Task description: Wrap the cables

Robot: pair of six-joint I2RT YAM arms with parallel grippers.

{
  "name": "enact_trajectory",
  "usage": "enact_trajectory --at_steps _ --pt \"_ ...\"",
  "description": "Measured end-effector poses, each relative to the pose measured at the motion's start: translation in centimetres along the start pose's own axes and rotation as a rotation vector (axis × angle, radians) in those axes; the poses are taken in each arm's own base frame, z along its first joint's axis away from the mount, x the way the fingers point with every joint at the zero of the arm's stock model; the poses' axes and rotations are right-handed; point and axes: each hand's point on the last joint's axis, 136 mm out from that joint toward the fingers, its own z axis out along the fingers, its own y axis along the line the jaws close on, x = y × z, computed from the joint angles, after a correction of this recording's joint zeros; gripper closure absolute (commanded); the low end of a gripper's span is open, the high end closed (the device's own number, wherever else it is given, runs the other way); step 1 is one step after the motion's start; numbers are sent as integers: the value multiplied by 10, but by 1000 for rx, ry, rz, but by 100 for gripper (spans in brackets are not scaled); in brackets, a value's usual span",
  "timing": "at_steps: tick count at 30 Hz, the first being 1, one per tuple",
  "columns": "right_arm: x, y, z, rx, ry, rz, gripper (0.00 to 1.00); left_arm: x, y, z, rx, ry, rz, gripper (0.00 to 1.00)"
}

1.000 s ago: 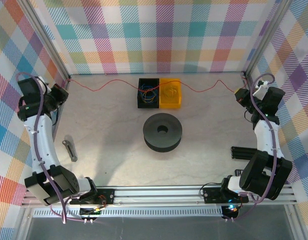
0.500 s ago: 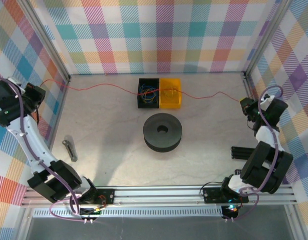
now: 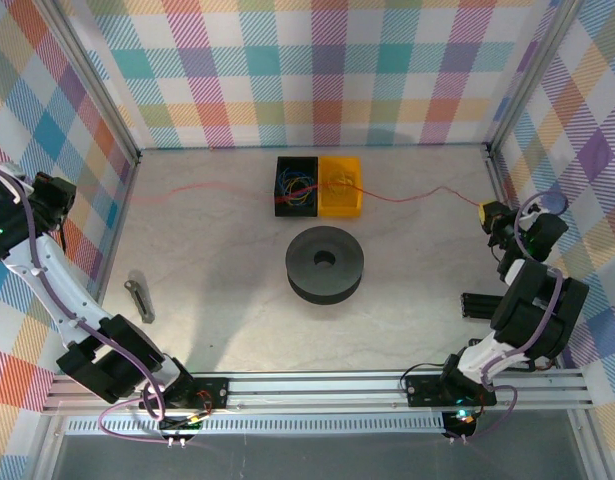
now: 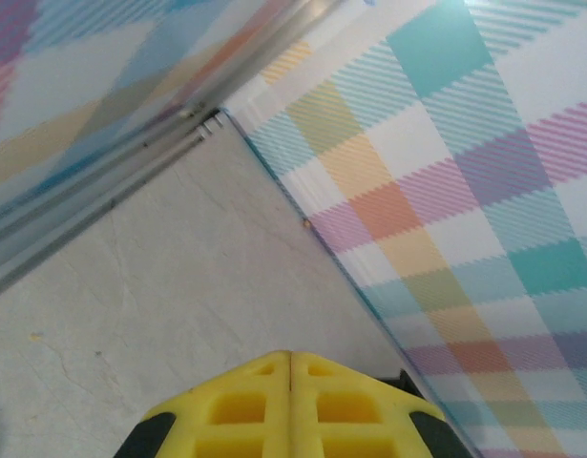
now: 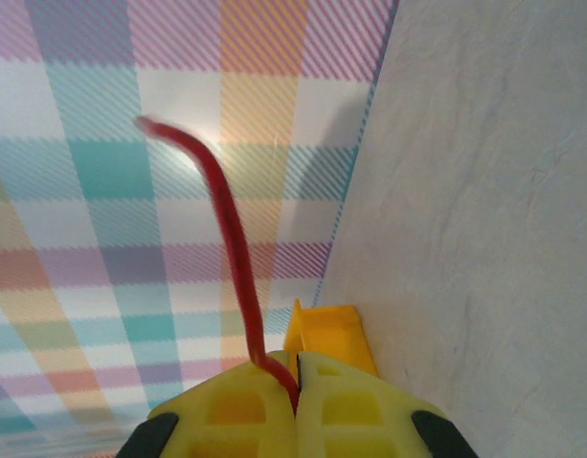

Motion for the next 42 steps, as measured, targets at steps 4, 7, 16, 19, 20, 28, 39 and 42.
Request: enact_trajectory --at_steps 4,7,16,19,20,28,39,42 --pt "-29 -13 -6 2 -115 81 100 -26 16 -9 -44 -94 -22 100" --pt "-36 -15 -8 -1 -148 99 100 -36 22 -14 -52 -134 -39 100" --pt "1 48 8 -31 -80 -104 100 15 -38 4 34 35 174 92" --pt "0 58 10 -37 -97 -128 100 72 -77 8 105 170 339 56" --pt "0 57 12 -30 -102 -126 100 88 -86 6 125 206 389 47" --pt "19 70 37 20 -111 -122 100 225 -122 -15 250 504 750 20" --pt "44 94 63 4 -58 -195 100 334 -60 48 49 775 760 0" --pt "46 91 64 14 -55 -199 100 349 -58 68 37 783 687 0"
